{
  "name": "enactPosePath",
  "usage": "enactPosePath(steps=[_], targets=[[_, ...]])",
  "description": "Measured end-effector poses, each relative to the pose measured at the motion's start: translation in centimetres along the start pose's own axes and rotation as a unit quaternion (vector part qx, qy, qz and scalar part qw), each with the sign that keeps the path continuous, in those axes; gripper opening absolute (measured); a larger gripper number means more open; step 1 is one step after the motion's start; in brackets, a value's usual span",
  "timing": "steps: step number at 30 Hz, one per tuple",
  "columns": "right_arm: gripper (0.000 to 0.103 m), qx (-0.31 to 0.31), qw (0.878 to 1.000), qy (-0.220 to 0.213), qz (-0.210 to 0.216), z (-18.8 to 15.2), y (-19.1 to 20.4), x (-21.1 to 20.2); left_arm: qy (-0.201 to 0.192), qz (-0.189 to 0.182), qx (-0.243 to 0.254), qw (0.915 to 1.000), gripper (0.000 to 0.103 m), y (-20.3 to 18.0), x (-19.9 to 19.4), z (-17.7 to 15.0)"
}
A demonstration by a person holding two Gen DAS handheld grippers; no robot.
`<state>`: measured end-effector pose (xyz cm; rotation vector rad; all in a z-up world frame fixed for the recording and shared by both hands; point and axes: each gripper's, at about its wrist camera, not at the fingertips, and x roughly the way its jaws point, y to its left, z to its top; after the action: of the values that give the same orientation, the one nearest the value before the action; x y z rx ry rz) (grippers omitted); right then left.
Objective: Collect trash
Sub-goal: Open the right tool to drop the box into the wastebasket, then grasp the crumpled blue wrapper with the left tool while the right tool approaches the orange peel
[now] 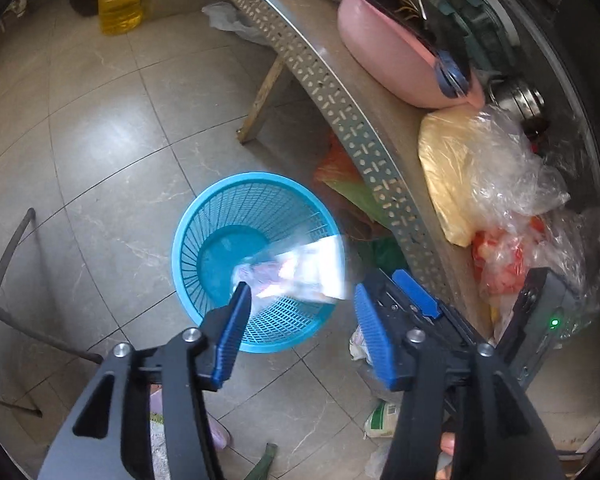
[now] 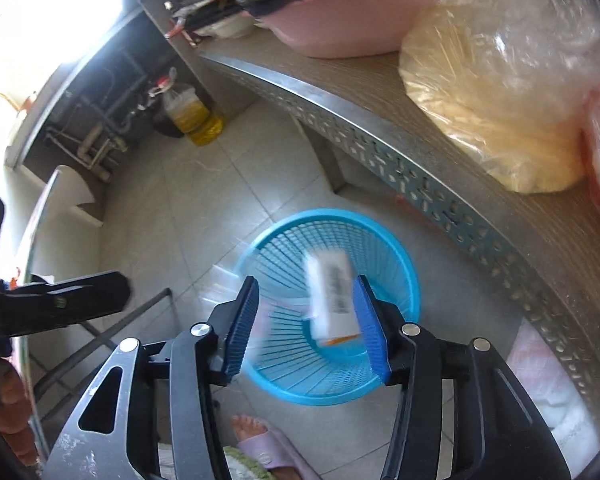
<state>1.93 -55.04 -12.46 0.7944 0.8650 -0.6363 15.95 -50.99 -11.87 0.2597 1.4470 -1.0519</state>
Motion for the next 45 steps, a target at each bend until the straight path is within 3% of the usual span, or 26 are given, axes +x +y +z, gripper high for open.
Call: enactPosePath(steps=[6,11,19,30,35,45], targets=[[0.053,-0.01,1.0,-0.001,0.004,-1.1,-0.2,-0.7,-0.023,0.014,0.005,0.9996,0.059,1.0,-3.1,-0.6],[0.059,-0.015,1.0,-0.01,0.007,-2.1,0.2,-2.5,-0.064,0.014,0.012,0.9978,0.062,1.5,-7.8,-2.0],[0.069,-0.048,0.998,-0.025,0.024,-3.2,2.1,-5.8,-0.117,0.031,0.028,0.9922,0.067,2.8,-15.6,-6.6],[0.086,-0.133,0.99,-0.036,0.043,-4.4,8.4,-10.7,-0.191,0.072,0.038,0.9781,0.077,5.0,-25.8,-13.8],[0.087,-0.16,0.985,-0.031,0.063,-4.2,11.3,-12.3,-0.226,0.088,0.029,0.9697,0.083,6.8,-30.0,-16.5],[0.087,-0.206,0.973,-0.022,0.105,-2.2,18.2,-13.5,-0.264,0.12,-0.019,0.957,0.086,12.2,-36.0,-19.4]])
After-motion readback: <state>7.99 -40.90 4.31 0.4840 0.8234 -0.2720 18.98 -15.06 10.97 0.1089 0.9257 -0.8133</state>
